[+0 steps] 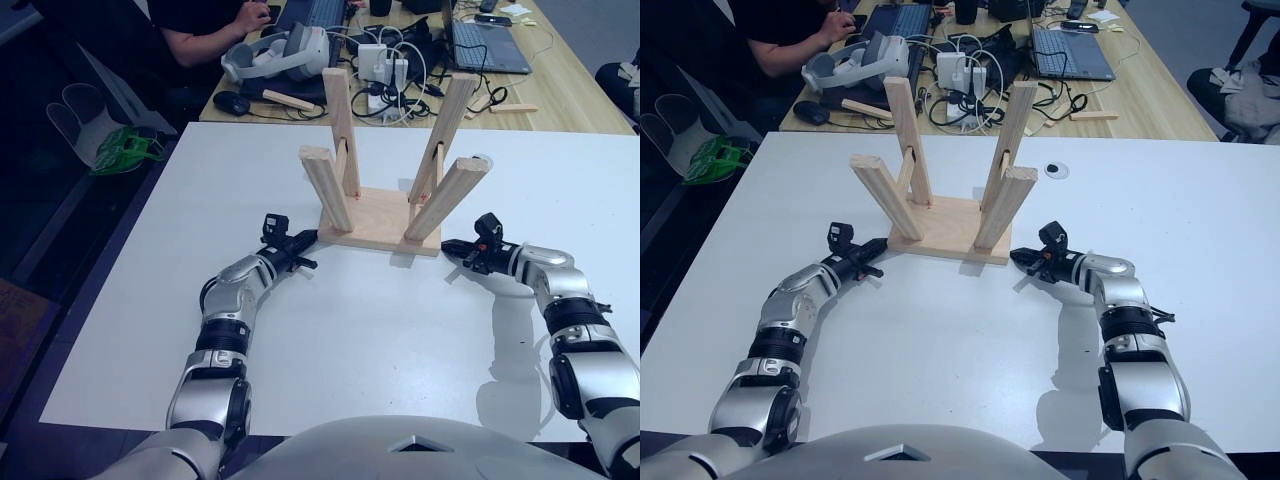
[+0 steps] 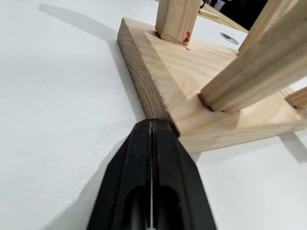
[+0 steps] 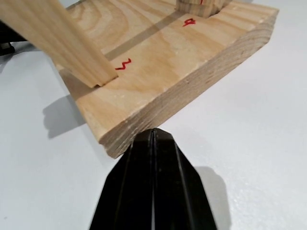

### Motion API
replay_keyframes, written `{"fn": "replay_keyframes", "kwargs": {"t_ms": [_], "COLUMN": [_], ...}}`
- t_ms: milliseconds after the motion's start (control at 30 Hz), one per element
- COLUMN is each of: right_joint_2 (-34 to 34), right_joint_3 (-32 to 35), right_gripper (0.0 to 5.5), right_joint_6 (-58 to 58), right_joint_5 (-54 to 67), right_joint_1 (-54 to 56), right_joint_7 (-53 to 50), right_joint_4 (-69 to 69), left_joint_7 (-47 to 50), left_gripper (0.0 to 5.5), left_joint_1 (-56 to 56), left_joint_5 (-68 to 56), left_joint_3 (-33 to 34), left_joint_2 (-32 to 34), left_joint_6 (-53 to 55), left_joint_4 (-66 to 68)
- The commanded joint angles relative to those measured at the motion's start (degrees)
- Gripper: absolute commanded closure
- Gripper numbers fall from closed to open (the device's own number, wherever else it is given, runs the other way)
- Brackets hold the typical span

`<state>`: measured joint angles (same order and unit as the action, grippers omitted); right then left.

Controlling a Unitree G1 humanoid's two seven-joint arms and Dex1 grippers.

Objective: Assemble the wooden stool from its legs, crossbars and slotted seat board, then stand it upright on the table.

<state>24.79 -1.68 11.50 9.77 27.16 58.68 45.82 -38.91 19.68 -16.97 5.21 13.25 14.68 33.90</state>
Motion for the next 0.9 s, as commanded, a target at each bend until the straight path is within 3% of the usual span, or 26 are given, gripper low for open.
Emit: {"fn": "replay_keyframes", "kwargs": {"t_ms": [33, 900], "right_joint_2": [-0.33, 4.35], "right_joint_3": [-0.90, -0.78], "right_gripper": [5.50, 5.50], "right_joint_6": [2.61, 20.13], "right_joint_5": [-0.61, 5.43], "right_joint_1": [-1.15, -7.27], "right_joint_7": [0.33, 7.99], "right_joint_4": [-0.55, -22.40], "left_joint_7": [-1.85, -10.10], "left_gripper": [5.49, 5.49], "left_joint_1": [0.22, -4.90], "left_joint_5": [-0.02, -8.38], "left_joint_3": [-0.62, -0.39], "left_joint_2": [0.16, 1.97], "left_joint_6": [1.16, 14.18], "left_joint_4": [0.94, -15.75]}}
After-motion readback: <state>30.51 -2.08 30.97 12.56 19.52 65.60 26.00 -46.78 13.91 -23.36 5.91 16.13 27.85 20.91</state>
